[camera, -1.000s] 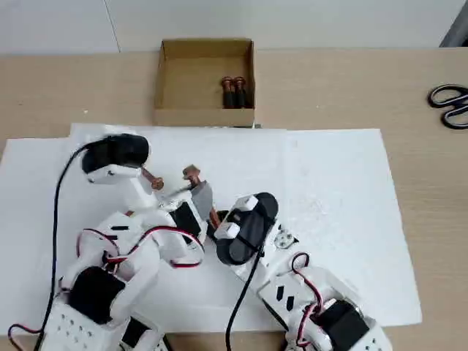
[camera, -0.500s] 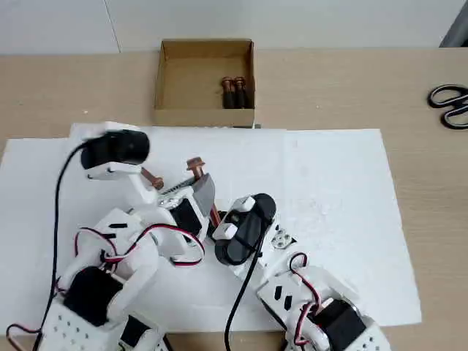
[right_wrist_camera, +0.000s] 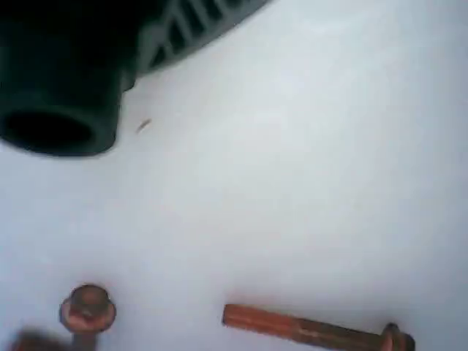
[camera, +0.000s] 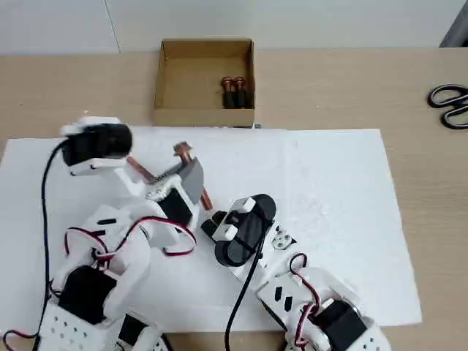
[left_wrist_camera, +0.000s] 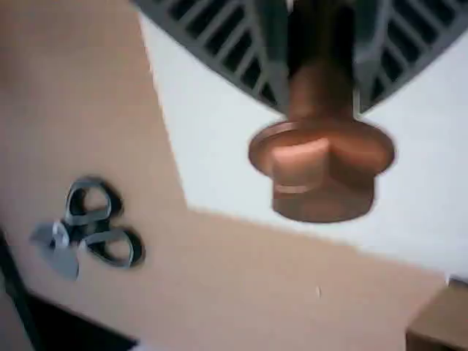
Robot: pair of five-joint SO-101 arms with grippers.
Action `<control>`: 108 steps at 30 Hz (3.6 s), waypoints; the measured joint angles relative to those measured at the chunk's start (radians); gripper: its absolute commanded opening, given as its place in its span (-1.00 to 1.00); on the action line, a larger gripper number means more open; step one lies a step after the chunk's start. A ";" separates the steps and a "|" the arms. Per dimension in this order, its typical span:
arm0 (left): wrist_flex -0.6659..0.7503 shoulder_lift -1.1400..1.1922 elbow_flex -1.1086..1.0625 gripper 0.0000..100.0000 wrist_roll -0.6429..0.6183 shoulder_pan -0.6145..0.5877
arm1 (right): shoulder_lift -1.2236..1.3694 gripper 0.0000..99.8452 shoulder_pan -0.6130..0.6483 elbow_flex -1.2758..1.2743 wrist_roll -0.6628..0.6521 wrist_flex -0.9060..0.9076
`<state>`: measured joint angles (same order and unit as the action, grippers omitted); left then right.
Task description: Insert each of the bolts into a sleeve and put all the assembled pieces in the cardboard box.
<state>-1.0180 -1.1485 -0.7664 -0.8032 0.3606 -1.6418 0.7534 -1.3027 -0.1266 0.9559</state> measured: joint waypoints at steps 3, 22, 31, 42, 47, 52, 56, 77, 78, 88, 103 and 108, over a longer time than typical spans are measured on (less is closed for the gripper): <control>0.054 0.000 -0.044 -0.99 0.002 -0.035 | 0.000 -0.99 0.000 0.000 0.000 0.000; 0.150 0.000 -0.195 -0.99 0.002 0.057 | 0.000 -0.99 0.000 -0.002 0.000 -0.002; 0.150 0.000 -0.195 -0.99 0.002 0.060 | 0.000 -0.99 0.000 -0.002 0.000 -0.002; 0.081 0.000 -0.127 -0.99 0.002 0.064 | 0.000 -0.99 0.000 0.000 0.000 -0.002; 0.078 0.000 -0.126 -0.99 0.002 0.064 | 0.000 -0.99 0.000 -0.020 0.000 -0.002; 0.078 0.000 -0.126 -0.99 0.002 0.068 | 0.000 -0.99 0.000 -0.020 0.000 -0.002; 0.078 0.000 -0.147 -0.99 0.002 0.069 | 0.000 -0.99 0.002 -0.020 0.000 -0.002; 0.038 0.000 -0.158 -0.99 0.002 0.078 | 0.002 -0.99 0.003 -0.020 -0.002 -0.002; 0.029 -0.002 -0.158 -0.99 0.002 0.089 | 0.002 -0.99 0.003 -0.020 -0.003 -0.002; -0.025 -0.020 -0.152 -0.99 0.011 0.120 | 0.003 -0.99 0.005 -0.025 -0.003 0.000; -0.146 -0.020 -0.063 -0.99 0.061 0.132 | 0.003 -0.99 0.003 -0.023 -0.003 0.000; -0.163 -0.021 -0.060 -0.99 0.061 0.132 | 0.003 -0.99 0.003 -0.025 -0.003 0.000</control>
<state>-1.1807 -1.1699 -0.8263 -0.7419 0.4925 -1.6387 0.7564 -1.3272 -0.1297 0.9559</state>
